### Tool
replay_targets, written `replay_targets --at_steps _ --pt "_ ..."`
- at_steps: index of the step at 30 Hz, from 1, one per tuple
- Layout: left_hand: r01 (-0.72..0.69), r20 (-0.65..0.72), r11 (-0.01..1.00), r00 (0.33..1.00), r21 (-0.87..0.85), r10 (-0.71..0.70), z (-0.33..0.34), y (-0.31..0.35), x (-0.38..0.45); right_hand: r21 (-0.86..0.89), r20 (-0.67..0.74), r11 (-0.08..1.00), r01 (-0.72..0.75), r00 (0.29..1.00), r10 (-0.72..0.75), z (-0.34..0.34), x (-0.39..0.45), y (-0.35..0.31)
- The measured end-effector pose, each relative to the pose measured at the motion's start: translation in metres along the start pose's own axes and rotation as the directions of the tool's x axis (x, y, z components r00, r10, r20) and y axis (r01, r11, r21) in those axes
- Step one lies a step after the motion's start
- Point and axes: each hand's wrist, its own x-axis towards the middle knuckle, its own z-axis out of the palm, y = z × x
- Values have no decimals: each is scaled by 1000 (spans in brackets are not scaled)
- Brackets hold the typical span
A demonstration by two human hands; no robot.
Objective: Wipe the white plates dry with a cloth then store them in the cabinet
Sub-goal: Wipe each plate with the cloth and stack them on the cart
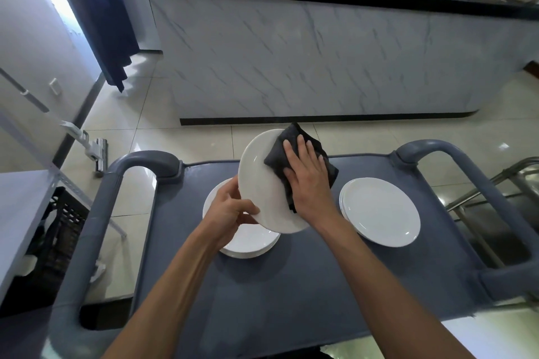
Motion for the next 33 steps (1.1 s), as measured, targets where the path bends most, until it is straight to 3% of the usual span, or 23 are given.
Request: replay_targets --at_steps 16,33 --pt "-7 83 999 997 45 3 -7 -8 -2 -9 25 969 248 969 -247 13 -30 -26" --pt "-23 137 998 990 53 16 -3 -7 -10 -38 33 968 249 968 -248 11 -47 -26"
